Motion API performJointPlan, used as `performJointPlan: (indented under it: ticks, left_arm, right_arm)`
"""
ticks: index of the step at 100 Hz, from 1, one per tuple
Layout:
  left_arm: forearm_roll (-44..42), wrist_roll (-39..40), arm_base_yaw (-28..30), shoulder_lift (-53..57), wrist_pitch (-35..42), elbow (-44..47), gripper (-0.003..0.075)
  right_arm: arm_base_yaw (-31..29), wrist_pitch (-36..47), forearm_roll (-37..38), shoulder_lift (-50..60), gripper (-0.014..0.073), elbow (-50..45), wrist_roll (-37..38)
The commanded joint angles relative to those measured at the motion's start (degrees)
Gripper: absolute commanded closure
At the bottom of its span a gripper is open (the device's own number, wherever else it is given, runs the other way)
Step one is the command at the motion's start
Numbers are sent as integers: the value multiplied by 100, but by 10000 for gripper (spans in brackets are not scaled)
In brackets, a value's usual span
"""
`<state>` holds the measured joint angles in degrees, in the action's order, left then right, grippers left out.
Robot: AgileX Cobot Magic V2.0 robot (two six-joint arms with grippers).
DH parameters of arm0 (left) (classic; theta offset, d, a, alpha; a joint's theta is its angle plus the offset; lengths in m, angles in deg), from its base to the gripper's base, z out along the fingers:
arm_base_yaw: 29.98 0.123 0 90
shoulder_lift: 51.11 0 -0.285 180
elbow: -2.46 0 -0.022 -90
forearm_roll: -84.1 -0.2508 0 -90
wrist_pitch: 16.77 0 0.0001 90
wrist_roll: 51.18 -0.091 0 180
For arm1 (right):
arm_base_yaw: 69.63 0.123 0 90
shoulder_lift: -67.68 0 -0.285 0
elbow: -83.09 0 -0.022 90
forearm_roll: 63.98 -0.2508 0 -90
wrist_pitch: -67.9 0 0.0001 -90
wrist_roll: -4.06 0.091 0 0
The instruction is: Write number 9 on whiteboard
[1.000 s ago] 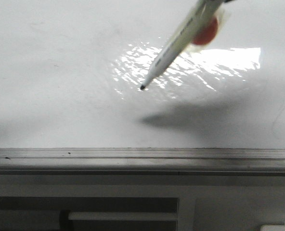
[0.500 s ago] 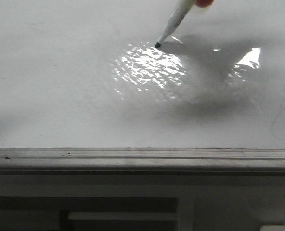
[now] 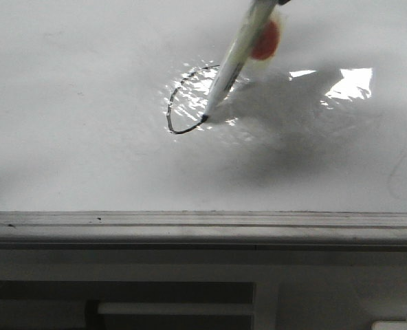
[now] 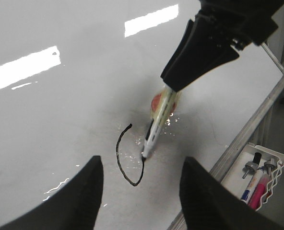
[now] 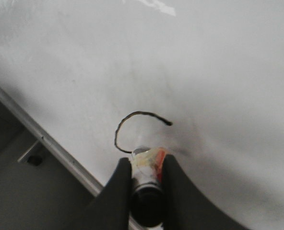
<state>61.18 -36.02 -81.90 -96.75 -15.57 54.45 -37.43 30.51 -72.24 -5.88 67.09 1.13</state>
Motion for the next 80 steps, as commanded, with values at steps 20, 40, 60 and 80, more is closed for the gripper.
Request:
performJointPlan:
  ticks: [20, 40, 60, 80]
  left_arm:
    - [77, 66, 12, 18, 443, -168, 387]
    - [77, 66, 12, 18, 386, -162, 387]
    - [320, 186, 12, -224, 521, 79, 387]
    - [250, 225, -268, -1224, 1934, 437, 387]
  right_arm:
    - [-278, 163, 494, 107, 653, 428, -83]
    - [-99, 163, 136, 83, 653, -492, 95]
    - [299, 438, 10, 221, 653, -519, 95]
    - [789, 417, -462, 476, 653, -507, 109]
